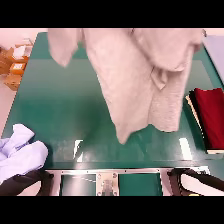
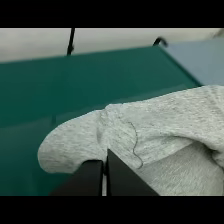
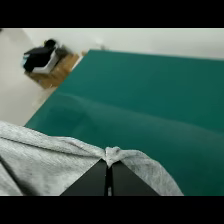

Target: Fold the shirts.

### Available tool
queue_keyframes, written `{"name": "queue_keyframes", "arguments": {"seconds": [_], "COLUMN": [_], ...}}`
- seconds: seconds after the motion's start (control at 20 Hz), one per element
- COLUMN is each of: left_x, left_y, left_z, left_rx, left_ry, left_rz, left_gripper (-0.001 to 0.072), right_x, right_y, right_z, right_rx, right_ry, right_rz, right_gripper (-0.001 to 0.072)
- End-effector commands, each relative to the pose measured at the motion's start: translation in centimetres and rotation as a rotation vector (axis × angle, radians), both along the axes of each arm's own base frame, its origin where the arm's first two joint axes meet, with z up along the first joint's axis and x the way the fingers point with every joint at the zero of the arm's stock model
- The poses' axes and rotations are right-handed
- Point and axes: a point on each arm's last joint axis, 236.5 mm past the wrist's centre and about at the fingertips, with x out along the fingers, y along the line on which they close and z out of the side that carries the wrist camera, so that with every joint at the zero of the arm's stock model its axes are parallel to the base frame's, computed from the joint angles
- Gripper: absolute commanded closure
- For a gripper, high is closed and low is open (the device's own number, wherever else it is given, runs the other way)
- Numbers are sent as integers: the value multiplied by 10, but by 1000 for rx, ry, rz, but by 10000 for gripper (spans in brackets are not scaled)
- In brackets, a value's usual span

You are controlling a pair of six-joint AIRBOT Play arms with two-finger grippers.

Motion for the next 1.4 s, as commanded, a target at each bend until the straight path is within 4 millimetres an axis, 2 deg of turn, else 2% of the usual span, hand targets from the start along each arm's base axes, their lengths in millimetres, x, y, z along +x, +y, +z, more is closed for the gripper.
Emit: {"name": "queue_keyframes", "arguments": {"seconds": [0.0,0.05,0.15,0.25,0.3,0.35,0.4,0.5,0.6,0.7,0.75,0.8,0.9,1.0,1.05,1.15,1.2,1.25,1.35], "left_x": [52,62,76,82,82,82,82,84,88,92,94,95,98,102,103,105,105,105,104], "left_y": [11,16,27,33,37,43,50,60,73,85,90,92,89,79,76,74,74,73,72], "left_z": [-176,-228,-311,-371,-393,-410,-421,-428,-426,-426,-425,-425,-423,-419,-418,-416,-416,-416,-416], "left_rx": [176,233,317,329,334,347,350,347,336,326,325,324,317,279,266,255,254,252,247], "left_ry": [381,480,636,755,799,828,852,861,859,858,850,845,825,806,798,794,791,792,795], "left_rz": [43,52,62,65,65,60,64,72,91,115,114,114,103,81,72,71,69,66,64], "left_gripper": [686,686,686,686,686,686,686,686,686,686,685,686,686,686,686,686,686,686,685], "right_x": [60,75,92,93,91,91,94,101,92,69,53,32,-21,-86,-118,-177,-200,-221,-243], "right_y": [46,61,90,109,113,113,104,71,27,-9,-23,-36,-51,-48,-45,-38,-33,-24,-6], "right_z": [-147,-191,-280,-347,-371,-385,-387,-364,-322,-284,-275,-274,-290,-315,-333,-369,-386,-401,-426], "right_rx": [16,18,33,67,73,78,89,123,148,150,130,88,-4,-3,13,50,77,109,177], "right_ry": [317,396,557,700,748,783,793,802,818,826,843,872,946,1030,1072,1160,1204,1237,1280], "right_rz": [93,109,136,139,142,131,111,80,73,67,54,22,-53,-113,-155,-226,-257,-267,-284], "right_gripper": [700,700,700,700,664,539,487,438,440,442,446,450,450,429,363,301,270,270,270]}}
